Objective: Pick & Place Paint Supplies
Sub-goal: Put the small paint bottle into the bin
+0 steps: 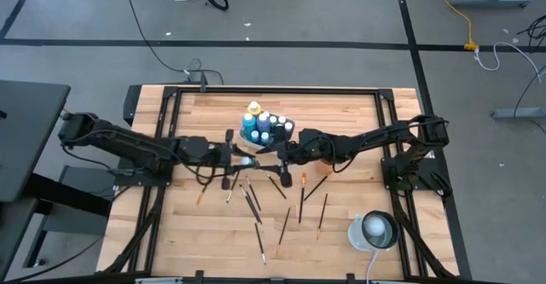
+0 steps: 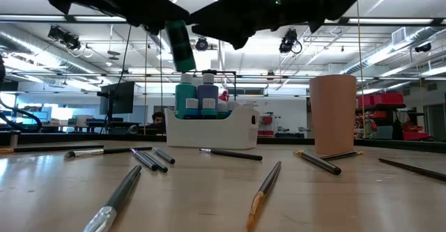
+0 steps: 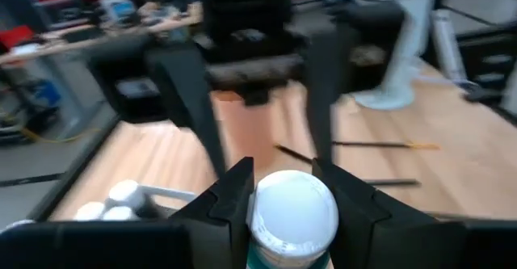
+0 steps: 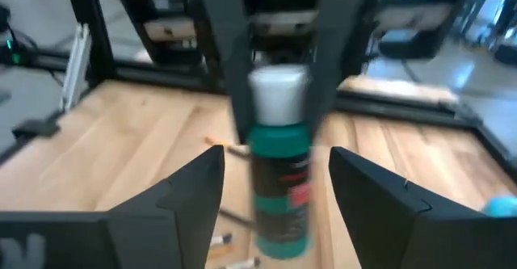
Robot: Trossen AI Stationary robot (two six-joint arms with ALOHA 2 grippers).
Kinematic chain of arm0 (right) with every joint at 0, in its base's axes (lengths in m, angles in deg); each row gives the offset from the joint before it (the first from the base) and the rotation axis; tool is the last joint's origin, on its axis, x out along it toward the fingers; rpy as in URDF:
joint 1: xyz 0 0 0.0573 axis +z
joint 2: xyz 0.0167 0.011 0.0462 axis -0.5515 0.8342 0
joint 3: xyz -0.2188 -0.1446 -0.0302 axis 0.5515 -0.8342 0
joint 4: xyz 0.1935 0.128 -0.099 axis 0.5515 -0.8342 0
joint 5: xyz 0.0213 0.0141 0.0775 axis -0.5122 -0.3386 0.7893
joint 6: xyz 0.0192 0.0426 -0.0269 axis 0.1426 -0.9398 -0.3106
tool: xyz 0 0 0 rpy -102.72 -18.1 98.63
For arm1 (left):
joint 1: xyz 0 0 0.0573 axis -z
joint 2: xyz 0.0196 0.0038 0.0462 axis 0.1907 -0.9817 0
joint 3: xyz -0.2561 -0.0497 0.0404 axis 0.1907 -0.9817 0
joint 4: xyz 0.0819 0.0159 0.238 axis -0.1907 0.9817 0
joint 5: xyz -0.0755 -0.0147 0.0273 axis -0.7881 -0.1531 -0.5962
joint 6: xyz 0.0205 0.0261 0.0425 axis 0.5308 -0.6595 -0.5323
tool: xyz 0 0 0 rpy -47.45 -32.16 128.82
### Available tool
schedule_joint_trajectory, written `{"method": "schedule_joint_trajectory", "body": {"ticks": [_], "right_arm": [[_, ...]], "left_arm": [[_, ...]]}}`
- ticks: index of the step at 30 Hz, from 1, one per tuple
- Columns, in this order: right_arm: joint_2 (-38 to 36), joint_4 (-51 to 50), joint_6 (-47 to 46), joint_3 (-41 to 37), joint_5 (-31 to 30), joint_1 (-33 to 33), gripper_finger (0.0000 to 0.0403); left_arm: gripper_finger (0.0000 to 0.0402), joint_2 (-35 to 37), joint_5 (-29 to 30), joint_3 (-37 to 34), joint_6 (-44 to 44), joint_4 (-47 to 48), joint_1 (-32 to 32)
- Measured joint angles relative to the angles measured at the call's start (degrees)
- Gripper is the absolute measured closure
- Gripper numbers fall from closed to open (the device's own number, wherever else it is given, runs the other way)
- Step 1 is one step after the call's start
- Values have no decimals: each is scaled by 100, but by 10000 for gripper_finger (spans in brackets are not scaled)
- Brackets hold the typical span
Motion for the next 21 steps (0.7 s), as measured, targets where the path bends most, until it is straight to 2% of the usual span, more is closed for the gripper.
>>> {"method": "schedule_joint_trajectory", "body": {"ticks": [6, 11, 17, 21], "right_arm": [[-2, -618, -80, 214, -479, 4, 176], [0, -458, -53, 214, -232, -4, 176], [-2, -144, -37, 214, -440, -11, 178], [-2, -68, -17, 214, -468, -21, 196]], "left_arm": [[281, -282, 276, 398, -218, -28, -8], [280, -275, 312, 539, -140, 0, -108], [281, -337, 85, 530, 29, -59, -215], [279, -494, 339, 526, 37, -254, -253]]}}
